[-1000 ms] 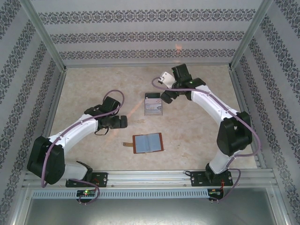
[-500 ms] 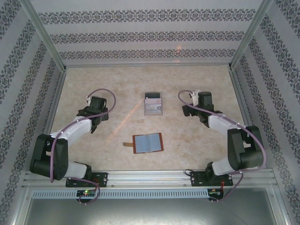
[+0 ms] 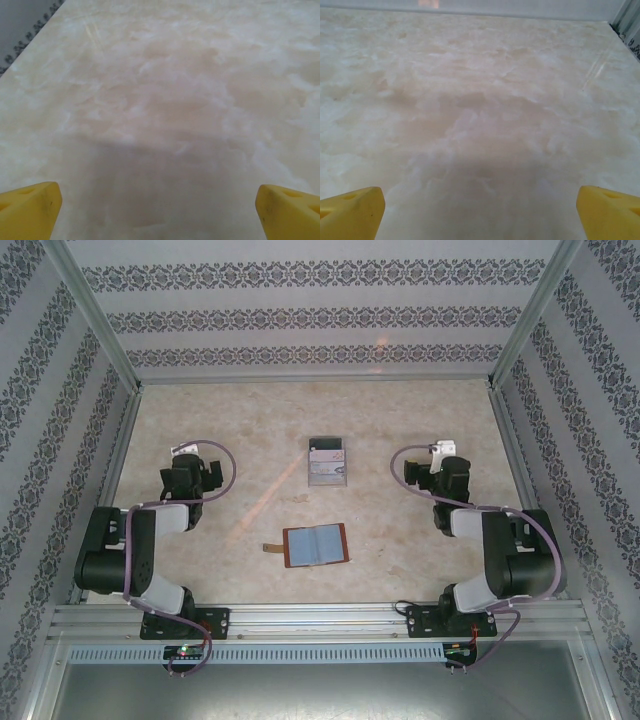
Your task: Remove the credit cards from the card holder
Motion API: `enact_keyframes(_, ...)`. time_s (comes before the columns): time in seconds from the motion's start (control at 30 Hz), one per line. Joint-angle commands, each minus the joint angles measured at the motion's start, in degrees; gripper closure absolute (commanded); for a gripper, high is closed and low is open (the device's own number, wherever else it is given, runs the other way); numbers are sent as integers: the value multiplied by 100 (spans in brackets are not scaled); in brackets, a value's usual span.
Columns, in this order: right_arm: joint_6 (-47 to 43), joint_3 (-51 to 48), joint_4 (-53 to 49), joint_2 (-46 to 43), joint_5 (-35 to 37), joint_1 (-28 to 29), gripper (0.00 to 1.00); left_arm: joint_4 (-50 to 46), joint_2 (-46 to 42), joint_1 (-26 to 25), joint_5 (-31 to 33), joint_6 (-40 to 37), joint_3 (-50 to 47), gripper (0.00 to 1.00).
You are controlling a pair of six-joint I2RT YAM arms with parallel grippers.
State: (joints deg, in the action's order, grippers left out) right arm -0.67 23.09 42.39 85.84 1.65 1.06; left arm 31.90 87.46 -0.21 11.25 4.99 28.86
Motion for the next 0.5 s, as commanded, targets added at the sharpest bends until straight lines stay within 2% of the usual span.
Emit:
enact_keyframes(0.0,170,-44,662,19,-115,-18,2,1192,94,57,-811,-345,-264,0)
enact_keyframes(0.07,164,-90,855,70,-105,-18,2,1949,238,65,-744,-256,-700,0)
enact_keyframes(0.1,184,-64,715,30,-46,-13,2,2874,451,65,-697,-308,-943,0)
enact_keyframes(0.17,188,-90,834,64,-16,-18,2,2461,215,74,-605,-188,-938,0)
enact_keyframes(0.23,192,-72,774,43,-22,-18,2,2607,380,37,-451,-258,-866,0)
enact_keyframes(0.3,195,-70,760,34,-22,-18,2,2267,284,8,-378,-245,-769,0)
enact_keyframes(0.47,189,-77,779,44,-24,-22,2,2419,345,-6,-354,-276,-797,0)
